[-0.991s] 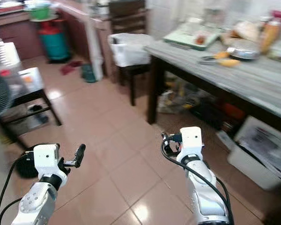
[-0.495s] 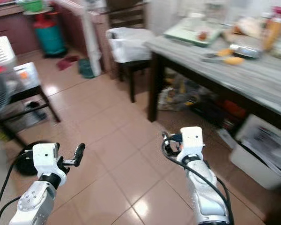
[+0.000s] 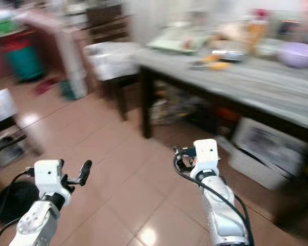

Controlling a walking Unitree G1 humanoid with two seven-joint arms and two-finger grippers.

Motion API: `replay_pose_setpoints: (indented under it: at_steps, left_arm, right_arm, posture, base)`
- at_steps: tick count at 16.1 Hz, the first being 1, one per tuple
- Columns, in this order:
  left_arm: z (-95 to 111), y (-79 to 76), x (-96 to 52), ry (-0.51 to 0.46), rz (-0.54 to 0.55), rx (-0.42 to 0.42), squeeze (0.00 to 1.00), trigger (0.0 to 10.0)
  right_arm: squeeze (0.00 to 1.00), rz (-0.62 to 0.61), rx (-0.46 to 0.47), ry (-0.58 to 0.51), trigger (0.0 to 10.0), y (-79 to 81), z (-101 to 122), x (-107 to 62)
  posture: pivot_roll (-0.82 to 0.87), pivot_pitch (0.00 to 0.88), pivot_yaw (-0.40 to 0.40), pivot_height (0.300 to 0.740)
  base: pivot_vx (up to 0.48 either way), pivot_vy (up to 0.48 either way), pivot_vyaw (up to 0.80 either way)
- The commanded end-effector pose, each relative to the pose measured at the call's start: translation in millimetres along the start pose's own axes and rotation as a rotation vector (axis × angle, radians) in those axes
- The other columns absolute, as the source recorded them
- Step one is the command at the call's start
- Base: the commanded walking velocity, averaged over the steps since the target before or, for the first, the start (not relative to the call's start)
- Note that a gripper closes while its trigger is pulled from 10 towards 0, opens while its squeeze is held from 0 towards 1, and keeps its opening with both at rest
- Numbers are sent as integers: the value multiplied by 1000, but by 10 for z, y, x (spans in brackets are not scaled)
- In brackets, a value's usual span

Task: Setting the table

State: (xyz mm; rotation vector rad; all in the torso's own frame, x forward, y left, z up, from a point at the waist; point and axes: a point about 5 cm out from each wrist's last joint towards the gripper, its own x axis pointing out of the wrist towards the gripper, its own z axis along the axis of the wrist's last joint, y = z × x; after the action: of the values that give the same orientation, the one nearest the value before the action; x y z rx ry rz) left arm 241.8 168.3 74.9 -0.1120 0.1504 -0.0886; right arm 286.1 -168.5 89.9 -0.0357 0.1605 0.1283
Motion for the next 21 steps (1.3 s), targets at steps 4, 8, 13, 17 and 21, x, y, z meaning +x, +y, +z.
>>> replay_pose_setpoints:
  at_steps: [4, 8, 13, 17, 21]
  left_arm:
    - [-4, 3, -13, 4, -12, 7, 0, 10000]
    - [-13, -14, -9, 8, -19, 9, 0, 10000]
    - [-29, -14, -9, 17, -24, 13, 0, 10000]
    - [-38, -22, -13, 21, -31, 18, 0, 10000]
    - [-66, -33, -18, 39, -33, 36, 0, 10000]
  right_arm:
    - [0, 0, 8, -18, 10000, 5, 48, -10]
    - [0, -1, 8, -18, 10000, -2, 46, -22]
    - [0, 5, 7, -14, 10000, 13, 47, -9]
    - [0, 8, 11, -13, 10000, 32, 45, -9]
    - [0, 6, 12, -10, 10000, 25, 34, -17]
  posture:
    - [-149, 46, 48, 740]
    - [-151, 47, 48, 740]
    - [-148, 45, 47, 740]
    - [-146, 45, 48, 740]
    - [-147, 46, 49, 740]
  base:
    - [292, 0, -111]
    - [308, 0, 0]
    - [307, 0, -576]
    - [301, 0, -800]
    - [284, 0, -800]
